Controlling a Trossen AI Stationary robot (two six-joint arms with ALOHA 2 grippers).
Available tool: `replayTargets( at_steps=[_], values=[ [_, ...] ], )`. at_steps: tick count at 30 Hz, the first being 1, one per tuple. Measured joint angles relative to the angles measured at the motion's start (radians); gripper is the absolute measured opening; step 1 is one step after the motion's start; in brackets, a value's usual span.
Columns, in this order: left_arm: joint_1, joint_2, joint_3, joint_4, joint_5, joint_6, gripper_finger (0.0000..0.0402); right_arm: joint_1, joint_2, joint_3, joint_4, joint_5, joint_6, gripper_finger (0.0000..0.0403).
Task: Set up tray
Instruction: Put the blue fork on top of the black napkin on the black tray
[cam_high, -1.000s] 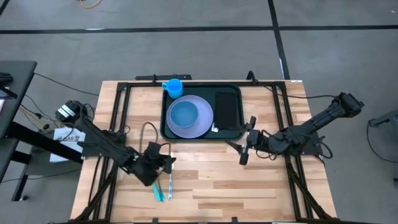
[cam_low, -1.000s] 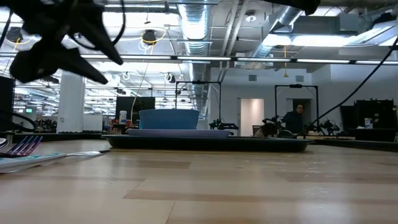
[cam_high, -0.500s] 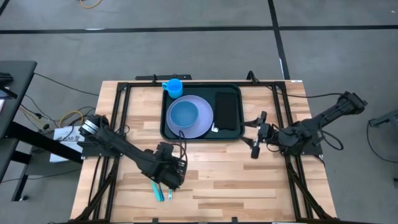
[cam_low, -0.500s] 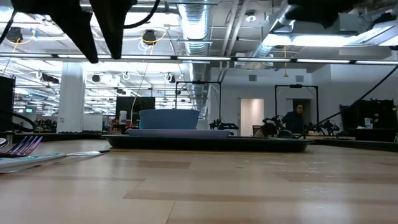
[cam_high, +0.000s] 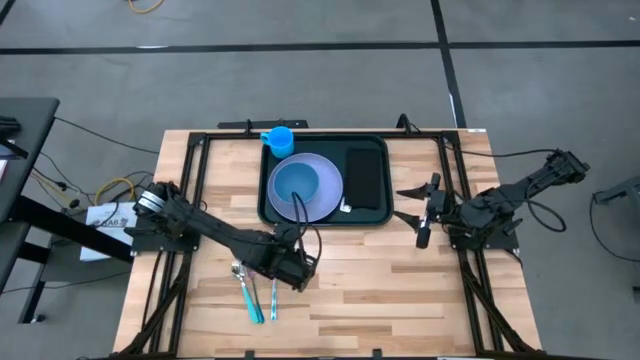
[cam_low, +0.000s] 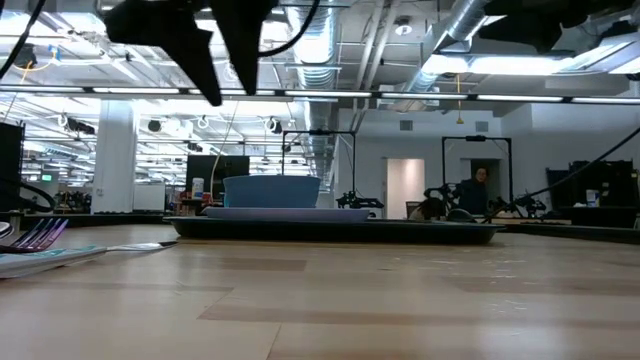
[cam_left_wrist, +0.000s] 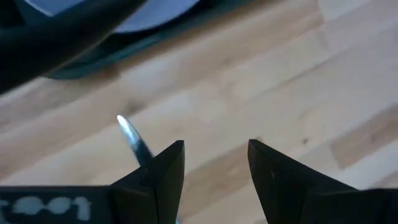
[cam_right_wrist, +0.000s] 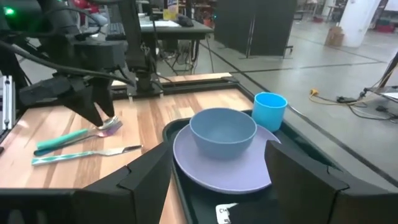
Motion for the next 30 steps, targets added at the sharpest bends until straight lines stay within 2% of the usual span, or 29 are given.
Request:
replayTargets(
  at_steps=[5, 9, 13, 19, 24, 30],
  values=[
    [0.002, 0.000, -0.002, -0.002, 0.135, -0.005, 0.0165, 0.000, 0.000, 0.000, 0.000, 0.000, -0.017, 0.0248],
    [-0.052, 0.000, -0.002, -0.007, 0.134, -0.128, 0.0165, 0.000, 0.001, 0.000, -0.006, 0.000, -0.026, 0.0248],
    [-0.116, 0.000, -0.003, -0.080, 0.165, -0.251, 0.0164, 0.000, 0.001, 0.000, -0.024, 0.000, -0.026, 0.0248],
    [-0.181, 0.000, -0.003, -0.097, 0.204, -0.434, 0.0146, 0.000, 0.000, 0.000, -0.046, 0.000, -0.002, 0.0248],
    [-0.204, 0.040, -0.005, -0.081, 0.196, -0.488, 0.0132, 0.000, 0.001, 0.000, -0.045, 0.000, -0.001, 0.0248],
    [-0.218, 0.111, -0.004, -0.101, 0.235, -0.504, 0.0127, 0.000, 0.001, 0.000, -0.051, -0.002, 0.006, 0.0248]
  ],
)
